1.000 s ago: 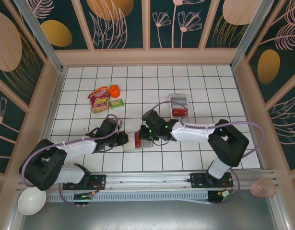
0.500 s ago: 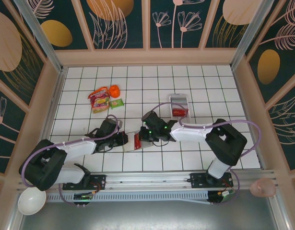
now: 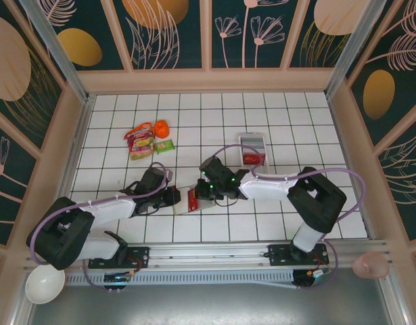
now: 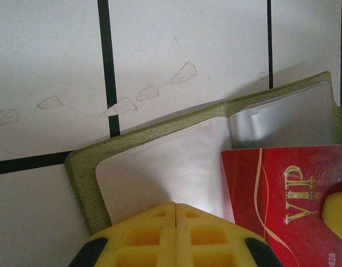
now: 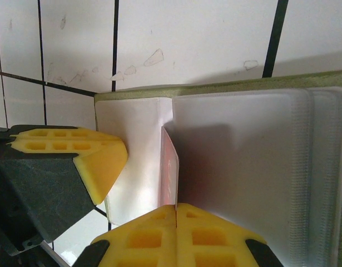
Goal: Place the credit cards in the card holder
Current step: Insert the credit card into the card slot.
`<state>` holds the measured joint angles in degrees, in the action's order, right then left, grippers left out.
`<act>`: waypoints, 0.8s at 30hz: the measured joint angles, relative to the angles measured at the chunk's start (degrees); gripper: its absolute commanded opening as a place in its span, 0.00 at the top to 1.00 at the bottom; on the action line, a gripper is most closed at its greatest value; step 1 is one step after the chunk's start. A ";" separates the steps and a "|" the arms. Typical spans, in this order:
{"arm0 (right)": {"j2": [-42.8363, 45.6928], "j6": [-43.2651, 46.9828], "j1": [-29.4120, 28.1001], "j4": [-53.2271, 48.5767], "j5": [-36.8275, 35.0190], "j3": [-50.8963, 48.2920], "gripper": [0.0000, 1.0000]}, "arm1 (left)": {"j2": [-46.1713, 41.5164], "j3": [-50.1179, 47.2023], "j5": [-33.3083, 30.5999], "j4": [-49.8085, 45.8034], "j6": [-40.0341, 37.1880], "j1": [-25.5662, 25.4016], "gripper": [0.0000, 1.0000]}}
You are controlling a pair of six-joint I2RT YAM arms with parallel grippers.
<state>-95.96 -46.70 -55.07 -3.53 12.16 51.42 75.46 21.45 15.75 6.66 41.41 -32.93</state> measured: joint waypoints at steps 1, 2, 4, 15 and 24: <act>0.00 0.26 0.24 -0.15 0.00 0.07 1.00 | -0.24 -0.15 0.00 0.04 -0.02 0.00 1.00; 0.00 0.37 0.42 -0.15 -0.02 0.07 1.00 | -0.42 -0.33 0.00 0.04 0.00 0.00 1.00; 0.00 0.81 0.79 -0.24 0.00 0.11 1.00 | -0.57 -0.48 0.00 0.04 0.00 0.00 1.00; -1.07 1.40 1.40 0.13 1.51 0.98 1.00 | -1.22 -0.92 -0.20 0.07 0.04 0.00 1.00; -1.86 1.42 1.40 0.35 2.64 1.05 1.00 | -1.22 -1.05 -0.22 0.24 0.15 0.00 1.00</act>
<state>-97.82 -45.28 -53.67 -3.18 14.81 52.47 74.24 20.40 15.53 6.90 41.56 -32.93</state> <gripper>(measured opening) 0.061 0.061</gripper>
